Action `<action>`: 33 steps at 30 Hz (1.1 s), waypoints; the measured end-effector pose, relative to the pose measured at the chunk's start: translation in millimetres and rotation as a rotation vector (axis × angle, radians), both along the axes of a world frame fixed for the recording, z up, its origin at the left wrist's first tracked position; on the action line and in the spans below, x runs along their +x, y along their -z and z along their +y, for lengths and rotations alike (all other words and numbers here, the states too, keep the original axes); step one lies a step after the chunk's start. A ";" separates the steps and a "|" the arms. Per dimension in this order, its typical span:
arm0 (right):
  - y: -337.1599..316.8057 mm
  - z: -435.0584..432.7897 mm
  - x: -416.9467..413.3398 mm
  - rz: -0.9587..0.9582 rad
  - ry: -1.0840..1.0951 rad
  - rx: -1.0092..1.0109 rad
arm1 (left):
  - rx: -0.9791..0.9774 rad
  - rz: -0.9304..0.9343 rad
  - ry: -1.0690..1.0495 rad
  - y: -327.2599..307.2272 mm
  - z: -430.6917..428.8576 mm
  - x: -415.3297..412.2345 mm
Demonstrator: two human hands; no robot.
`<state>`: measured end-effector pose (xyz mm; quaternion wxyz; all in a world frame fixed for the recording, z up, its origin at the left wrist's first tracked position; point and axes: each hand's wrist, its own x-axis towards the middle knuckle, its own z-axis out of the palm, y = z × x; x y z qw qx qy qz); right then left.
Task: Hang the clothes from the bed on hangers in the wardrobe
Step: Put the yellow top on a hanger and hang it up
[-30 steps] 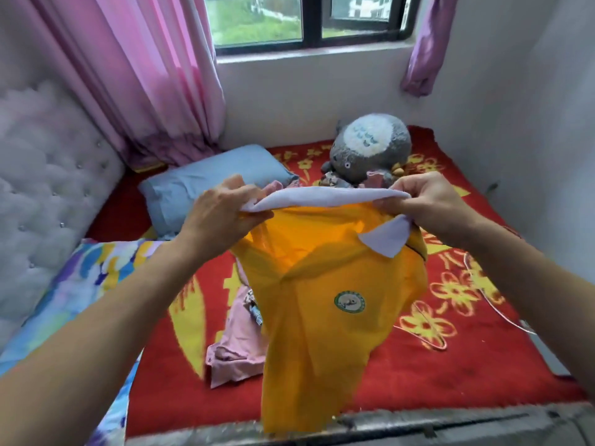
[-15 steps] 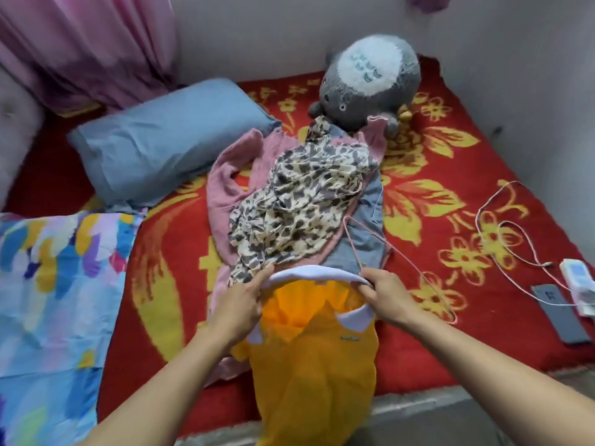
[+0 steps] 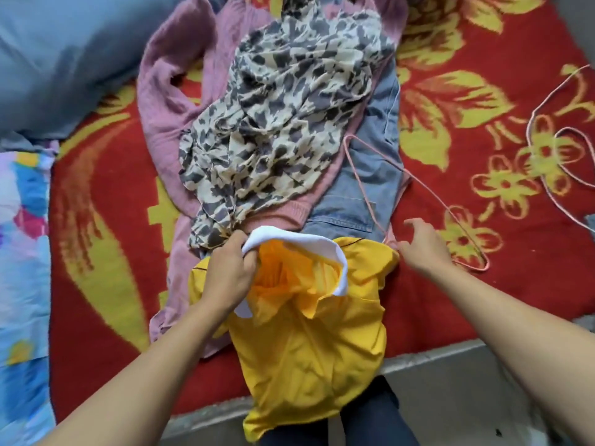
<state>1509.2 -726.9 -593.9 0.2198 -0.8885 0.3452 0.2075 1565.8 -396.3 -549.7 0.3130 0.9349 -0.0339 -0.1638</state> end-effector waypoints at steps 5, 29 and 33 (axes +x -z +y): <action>31.3 -7.4 -0.9 0.159 -0.224 -0.014 | -0.067 -0.034 -0.203 3.4 -19.8 21.2; -112.7 -36.3 92.3 -0.762 -0.433 0.115 | 0.062 0.029 -0.453 19.7 -26.5 78.4; -113.1 -25.1 92.8 -0.642 -0.560 0.261 | 0.078 -0.067 -0.358 8.9 -25.1 77.8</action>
